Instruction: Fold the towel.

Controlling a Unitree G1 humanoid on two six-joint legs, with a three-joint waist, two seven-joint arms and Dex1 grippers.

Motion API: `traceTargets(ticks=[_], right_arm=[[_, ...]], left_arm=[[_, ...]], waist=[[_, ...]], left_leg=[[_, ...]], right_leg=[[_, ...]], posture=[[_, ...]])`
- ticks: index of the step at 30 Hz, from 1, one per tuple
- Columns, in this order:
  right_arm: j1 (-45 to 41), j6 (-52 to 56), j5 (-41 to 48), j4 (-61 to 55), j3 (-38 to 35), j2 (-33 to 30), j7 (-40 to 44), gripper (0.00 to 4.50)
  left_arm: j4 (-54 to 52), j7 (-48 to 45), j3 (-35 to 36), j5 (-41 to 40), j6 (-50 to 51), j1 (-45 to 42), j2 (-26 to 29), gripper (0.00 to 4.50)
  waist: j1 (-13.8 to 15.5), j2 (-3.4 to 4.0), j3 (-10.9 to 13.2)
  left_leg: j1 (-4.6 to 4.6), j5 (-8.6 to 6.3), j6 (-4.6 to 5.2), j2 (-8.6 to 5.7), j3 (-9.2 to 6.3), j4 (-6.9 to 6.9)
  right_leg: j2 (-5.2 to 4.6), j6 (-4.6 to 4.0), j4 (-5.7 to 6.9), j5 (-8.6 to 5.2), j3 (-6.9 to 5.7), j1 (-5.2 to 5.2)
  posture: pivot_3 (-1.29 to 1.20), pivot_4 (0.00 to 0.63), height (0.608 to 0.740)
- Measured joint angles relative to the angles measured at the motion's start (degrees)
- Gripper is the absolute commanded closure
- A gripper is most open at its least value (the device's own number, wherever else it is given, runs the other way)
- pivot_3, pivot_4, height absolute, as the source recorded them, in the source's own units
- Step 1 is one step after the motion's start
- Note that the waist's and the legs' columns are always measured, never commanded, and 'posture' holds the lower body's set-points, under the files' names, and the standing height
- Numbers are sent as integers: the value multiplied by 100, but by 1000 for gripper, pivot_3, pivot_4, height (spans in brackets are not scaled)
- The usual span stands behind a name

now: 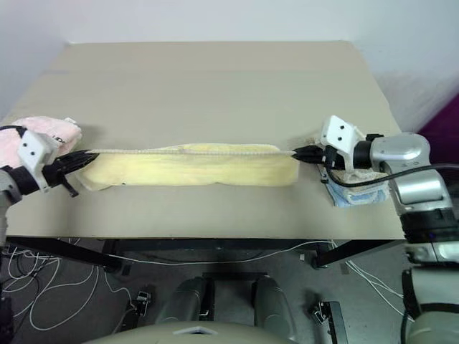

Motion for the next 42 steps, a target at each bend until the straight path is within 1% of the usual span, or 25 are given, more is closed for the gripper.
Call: traceTargets(ticks=[3, 6, 9, 14, 15, 17, 18, 24, 26, 28, 29, 30, 34, 35, 37, 40, 42], right_arm=[[-474, -374, -368, 810, 176, 329, -230, 4478], [-779, -733, -677, 1508, 313, 521, -368, 4478], [-988, -1036, -901, 2074, 398, 672, -449, 4478], [-1163, -1444, -1128, 2634, 463, 818, -566, 4478], [-1166, -1475, -1134, 2670, 463, 837, -576, 4497], [-1179, -1534, -1148, 2768, 463, 886, -603, 4046], [-1180, -1557, -1172, 2783, 462, 896, -633, 3858], [-1221, -1553, -1171, 2842, 420, 911, -707, 1884], [-1219, -1527, -1164, 2798, 355, 909, -772, 1182], [-1206, -1482, -1122, 2615, 256, 881, -827, 506], [-1173, -1455, -1099, 2447, 184, 855, -865, 151], [-1097, -1389, -1045, 2207, 95, 825, -923, 34], [-474, -710, -662, 922, -377, 686, -1163, 34], [-155, -301, -424, 340, -583, 674, -1237, 34], [276, 329, -80, -410, -801, 674, -1345, 34], [980, 1653, 744, -1705, -1178, 793, -1657, 34], [1439, 2877, 1631, -2527, -1518, 1077, -2048, 34]], left_arm=[[634, 238, -292, 348, -356, -466, -160, 4500], [1173, 434, -530, 660, -719, -809, -275, 4500], [1627, 564, -723, 891, -983, -1011, -348, 4500], [2114, 618, -909, 1088, -1189, -1204, -394, 4500], [2155, 630, -930, 1106, -1210, -1209, -394, 4273], [2260, 653, -945, 1162, -1239, -1211, -395, 3848], [2326, 693, -944, 1164, -1235, -1212, -394, 3522], [2427, 802, -919, 1151, -1218, -1228, -394, 1463], [2474, 970, -840, 1134, -1201, -1259, -394, 774], [2522, 1183, -708, 1104, -1176, -1334, -394, 108], [2514, 1236, -649, 1047, -1156, -1359, -393, 0], [2472, 1255, -584, 1003, -1130, -1360, -392, 0], [2085, 1365, -363, 887, -1120, -1033, -358, 0], [1956, 1422, -273, 869, -1116, -902, -340, 0], [1817, 1488, -162, 778, -1098, -792, -316, 0], [1493, 1518, -30, 675, -1064, -706, -251, 0], [1119, 1364, 30, 513, -1017, -654, -205, 0]], waist=[[-8, 0, 0], [-8, 0, 0], [-8, 0, 0], [-17, 0, 0], [-17, 0, 0], [-20, 0, 0], [-20, 0, 0], [-13, 0, 0], [-15, 0, 0], [-15, 0, 0], [-16, 0, 0], [-16, 0, 0], [-5, -2, -1], [3, -2, -1], [6, -3, -1], [18, -9, -5], [19, -13, -8]], left_leg=[[-1, 0, 0, 0, 5, 1], [-2, 1, 1, -4, 9, 1], [-2, 1, 1, -5, 9, 2], [-2, 1, 1, -5, 9, 3], [-2, 1, 1, -5, 9, 3], [-2, 1, 1, -5, 9, 2], [-2, 1, 1, -5, 10, 2], [-2, 1, 1, -5, 10, 4], [-2, 1, 1, -5, 10, 4], [-2, 1, 1, -5, 9, 3], [-2, 1, 1, -5, 9, 3], [-2, 1, 1, -5, 10, 3], [-4, 1, 1, -4, 8, 3], [-5, 1, 1, -2, 6, 3], [-5, 1, 1, -1, 5, 8], [-5, 1, 1, 0, -3, 7], [-4, 1, 1, 0, -5, 6]], right_leg=[[4, 0, 4, 0, 1, -4], [8, 1, 5, 0, 2, -6], [8, 1, 7, 0, 2, -6], [10, 1, 12, 0, 3, -7], [10, 1, 12, 0, 3, -7], [10, 1, 14, 0, 3, -8], [10, 1, 17, 0, 4, -11], [9, 1, 19, 0, 4, -10], [9, 1, 19, 0, 4, -12], [9, 1, 21, 0, 5, -13], [8, 2, 21, 0, 5, -13], [7, 2, 21, 0, 5, -13], [-1, 1, 22, 0, 6, -14], [0, 1, 21, 0, 6, -14], [0, 1, 23, 0, 7, -12], [-1, 1, 23, 0, 4, -8], [-3, 1, 20, 0, 4, -4]], posture=[[0, 150, 740], [0, 150, 740], [0, 150, 740], [0, 150, 740], [0, 150, 740], [0, 150, 740], [0, 150, 740], [0, 150, 740], [0, 150, 740], [0, 150, 740], [0, 150, 740], [0, 150, 740], [0, 150, 740], [0, 150, 740], [0, 150, 740], [0, 150, 740], [0, 150, 740]])
